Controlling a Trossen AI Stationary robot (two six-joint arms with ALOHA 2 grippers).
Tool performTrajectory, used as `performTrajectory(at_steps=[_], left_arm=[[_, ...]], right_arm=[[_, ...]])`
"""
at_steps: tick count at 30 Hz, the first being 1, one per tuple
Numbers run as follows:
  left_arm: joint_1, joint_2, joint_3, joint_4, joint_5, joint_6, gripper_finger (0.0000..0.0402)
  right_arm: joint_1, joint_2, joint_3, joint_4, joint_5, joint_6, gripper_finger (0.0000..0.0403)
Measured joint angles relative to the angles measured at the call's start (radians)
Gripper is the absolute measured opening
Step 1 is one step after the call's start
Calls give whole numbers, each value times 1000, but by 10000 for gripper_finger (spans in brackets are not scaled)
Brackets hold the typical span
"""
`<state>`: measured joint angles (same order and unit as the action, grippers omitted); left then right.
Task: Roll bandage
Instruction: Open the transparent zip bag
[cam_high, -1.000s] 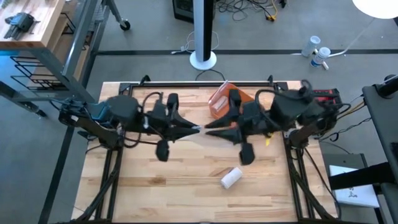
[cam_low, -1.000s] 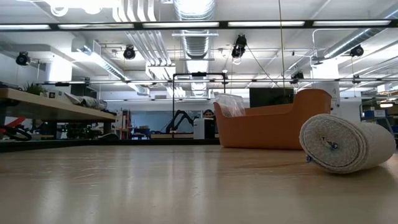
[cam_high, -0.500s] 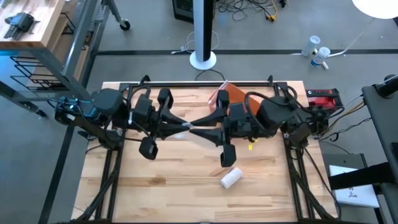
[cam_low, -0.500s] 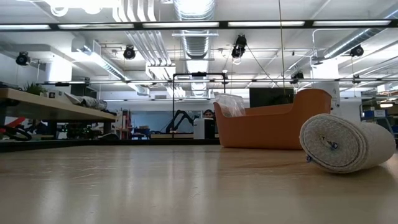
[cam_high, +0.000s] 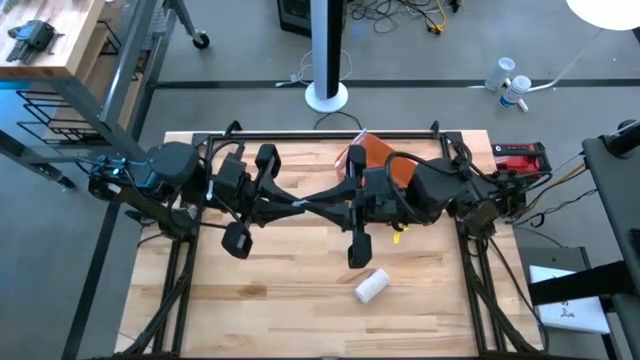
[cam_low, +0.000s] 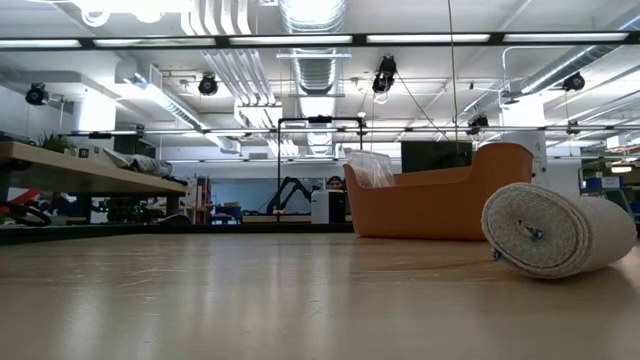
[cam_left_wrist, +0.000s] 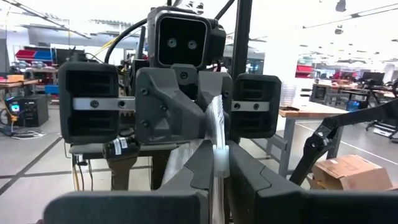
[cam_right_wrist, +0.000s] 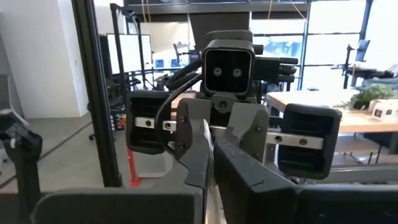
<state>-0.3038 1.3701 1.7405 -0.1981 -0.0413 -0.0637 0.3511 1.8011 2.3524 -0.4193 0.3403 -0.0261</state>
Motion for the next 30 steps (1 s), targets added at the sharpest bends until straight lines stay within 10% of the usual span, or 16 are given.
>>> performTrajectory(at_steps=[30], left_arm=[[0, -1, 2, -138, -10, 21, 21]], right_arm=[[18, 26, -5, 27, 52, -245, 0]])
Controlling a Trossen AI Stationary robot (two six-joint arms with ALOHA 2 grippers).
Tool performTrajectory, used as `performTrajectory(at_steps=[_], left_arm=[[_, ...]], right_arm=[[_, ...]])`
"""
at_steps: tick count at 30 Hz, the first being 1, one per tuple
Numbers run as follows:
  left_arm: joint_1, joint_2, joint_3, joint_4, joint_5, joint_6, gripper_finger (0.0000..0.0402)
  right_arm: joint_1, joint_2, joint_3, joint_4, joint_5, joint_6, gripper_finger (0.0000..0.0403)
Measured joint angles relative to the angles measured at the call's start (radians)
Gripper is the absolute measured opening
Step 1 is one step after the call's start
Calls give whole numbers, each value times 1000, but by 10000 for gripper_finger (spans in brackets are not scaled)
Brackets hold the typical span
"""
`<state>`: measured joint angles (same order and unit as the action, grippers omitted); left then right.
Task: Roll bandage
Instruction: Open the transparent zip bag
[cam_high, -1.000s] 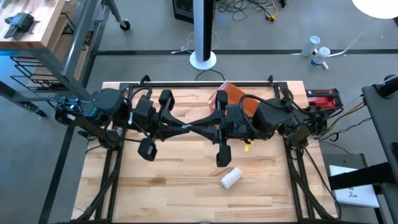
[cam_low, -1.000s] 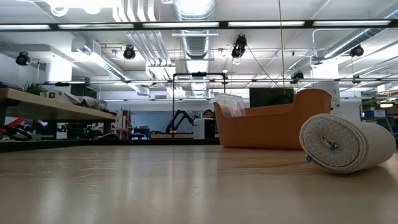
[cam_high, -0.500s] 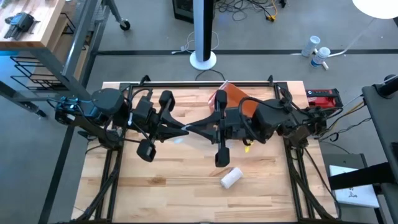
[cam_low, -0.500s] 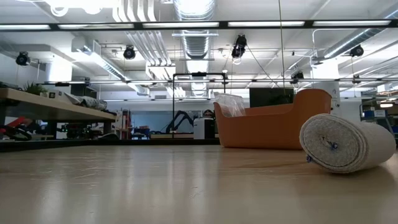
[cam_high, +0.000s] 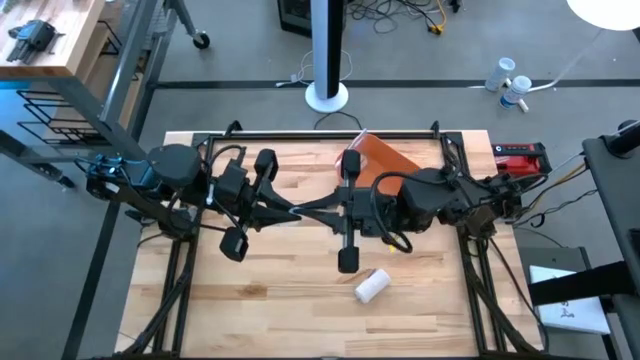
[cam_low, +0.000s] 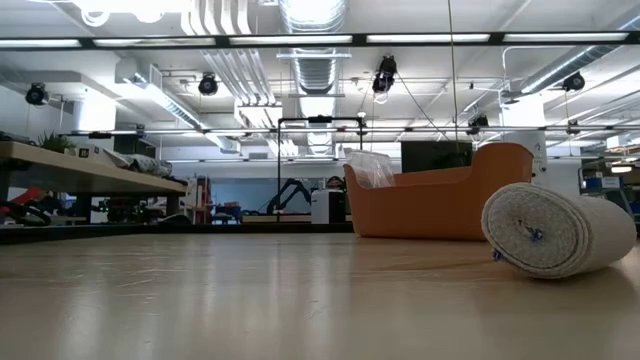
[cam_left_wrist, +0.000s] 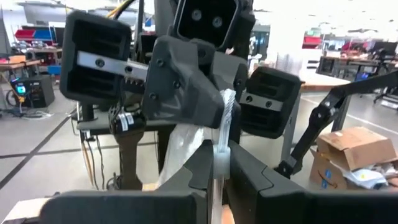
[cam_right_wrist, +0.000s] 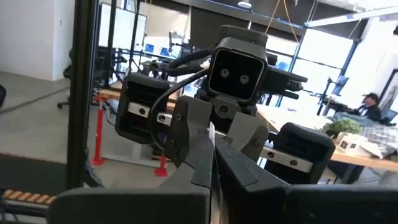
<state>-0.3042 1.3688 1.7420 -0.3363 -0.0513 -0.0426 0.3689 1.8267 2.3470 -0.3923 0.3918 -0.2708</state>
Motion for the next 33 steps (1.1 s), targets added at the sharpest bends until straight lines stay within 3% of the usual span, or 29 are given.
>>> performTrajectory(at_steps=[16, 28, 33], left_arm=[[1, -2, -3, -141, -6, 5, 20], [1, -24, -3, -238, -1, -81, 21], [-1, -55, -8, -236, -10, -68, 50]], right_arm=[[13, -46, -2, 44, 28, -10, 0], [17, -101, 1, 52, 31, -19, 0], [18, -113, 8, 49, 28, -19, 0]])
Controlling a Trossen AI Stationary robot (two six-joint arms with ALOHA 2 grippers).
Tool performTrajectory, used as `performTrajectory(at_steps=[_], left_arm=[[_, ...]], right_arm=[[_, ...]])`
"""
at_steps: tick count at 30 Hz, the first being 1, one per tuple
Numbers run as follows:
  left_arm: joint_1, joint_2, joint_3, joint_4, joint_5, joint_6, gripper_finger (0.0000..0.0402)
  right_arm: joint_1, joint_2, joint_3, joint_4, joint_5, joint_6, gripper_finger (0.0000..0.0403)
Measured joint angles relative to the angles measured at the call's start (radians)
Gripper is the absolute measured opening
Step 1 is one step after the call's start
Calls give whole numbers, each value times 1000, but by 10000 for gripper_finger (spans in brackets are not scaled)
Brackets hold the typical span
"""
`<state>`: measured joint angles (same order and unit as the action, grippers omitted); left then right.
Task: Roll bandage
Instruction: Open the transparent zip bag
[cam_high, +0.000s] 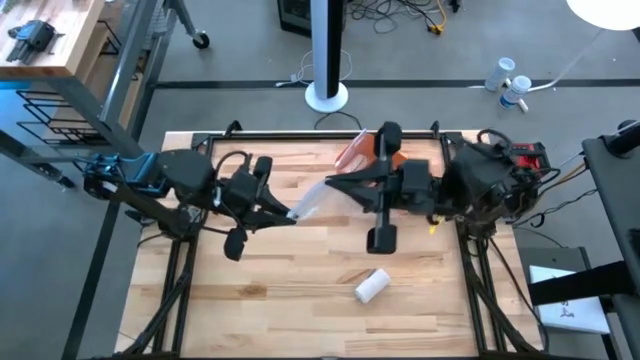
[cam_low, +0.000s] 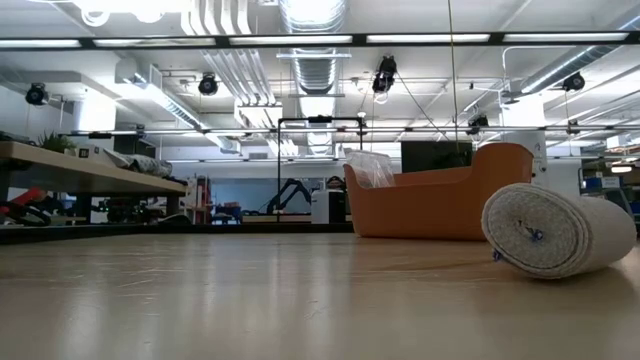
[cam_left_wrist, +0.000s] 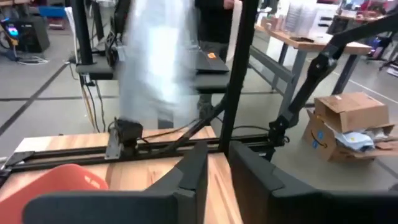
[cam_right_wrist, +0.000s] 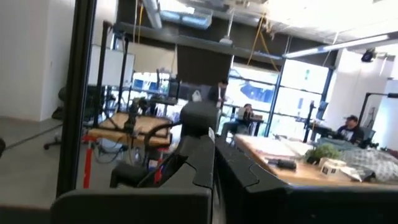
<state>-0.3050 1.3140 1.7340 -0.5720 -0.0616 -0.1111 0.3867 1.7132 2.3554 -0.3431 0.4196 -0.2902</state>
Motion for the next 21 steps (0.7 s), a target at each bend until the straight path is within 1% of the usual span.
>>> performTrajectory(at_steps=[2, 4, 10, 13, 14, 16, 18, 21], left_arm=[[0, -15, 0, -16, -1, 1, 71], [0, -24, 1, 0, -2, -6, 93], [0, 8, 2, 196, -2, 3, 147], [0, 50, 3, 311, 0, 19, 163], [0, 67, 3, 344, 0, 32, 166], [0, 102, 3, 390, 0, 76, 171], [0, 129, 3, 396, 0, 110, 173], [0, 150, 3, 403, -3, 128, 169]], right_arm=[[2, -11, 1, -21, -38, -15, 0], [2, -20, 0, -74, -134, -8, 0], [-53, -69, -4, -240, -419, 84, 0], [-80, -81, -2, -242, -531, 107, 0], [-83, -81, -2, -243, -553, 106, 0], [-86, -79, -4, -249, -561, 85, 0], [-89, -77, -5, -246, -544, 66, 0], [-93, -77, -5, -240, -517, 83, 0]])
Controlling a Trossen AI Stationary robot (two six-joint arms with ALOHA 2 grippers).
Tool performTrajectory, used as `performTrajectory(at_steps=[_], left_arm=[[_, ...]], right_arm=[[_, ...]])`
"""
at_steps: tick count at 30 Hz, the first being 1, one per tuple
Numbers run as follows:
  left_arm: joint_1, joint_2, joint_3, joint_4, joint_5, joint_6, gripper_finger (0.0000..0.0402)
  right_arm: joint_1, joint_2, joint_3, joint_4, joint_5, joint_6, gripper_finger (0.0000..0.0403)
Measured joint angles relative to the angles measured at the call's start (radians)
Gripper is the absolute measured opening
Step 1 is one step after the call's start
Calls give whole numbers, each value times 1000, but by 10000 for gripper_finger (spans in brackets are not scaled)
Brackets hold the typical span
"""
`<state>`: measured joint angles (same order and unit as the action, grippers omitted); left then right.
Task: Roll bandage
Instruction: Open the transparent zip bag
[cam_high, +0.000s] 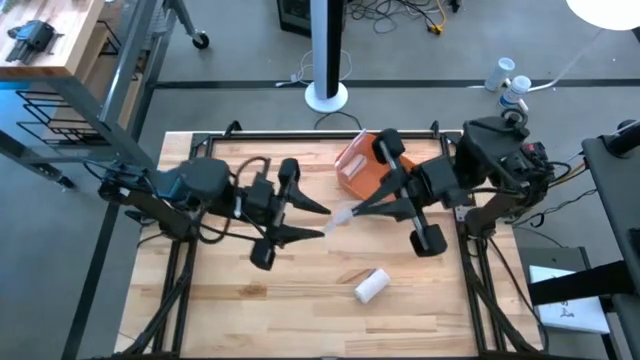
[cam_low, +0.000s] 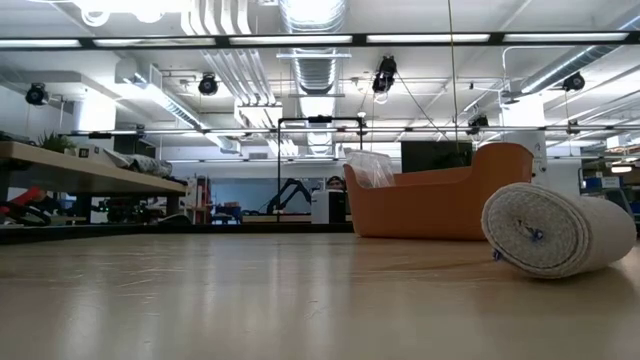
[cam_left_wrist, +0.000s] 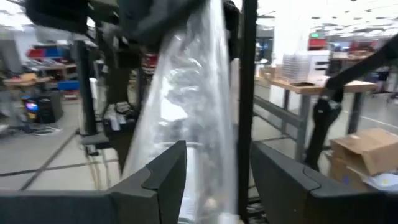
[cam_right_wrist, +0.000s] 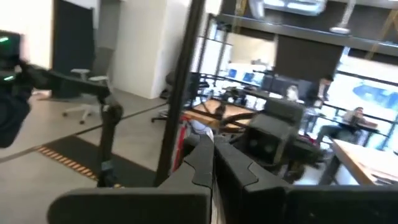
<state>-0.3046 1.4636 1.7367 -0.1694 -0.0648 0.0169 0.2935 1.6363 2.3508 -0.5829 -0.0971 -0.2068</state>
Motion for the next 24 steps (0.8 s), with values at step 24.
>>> performTrajectory(at_steps=[24], left_arm=[[92, -6, 2, -89, -82, -39, 98]], right_arm=[[-52, 3, -53, -69, 101, 119, 0]])
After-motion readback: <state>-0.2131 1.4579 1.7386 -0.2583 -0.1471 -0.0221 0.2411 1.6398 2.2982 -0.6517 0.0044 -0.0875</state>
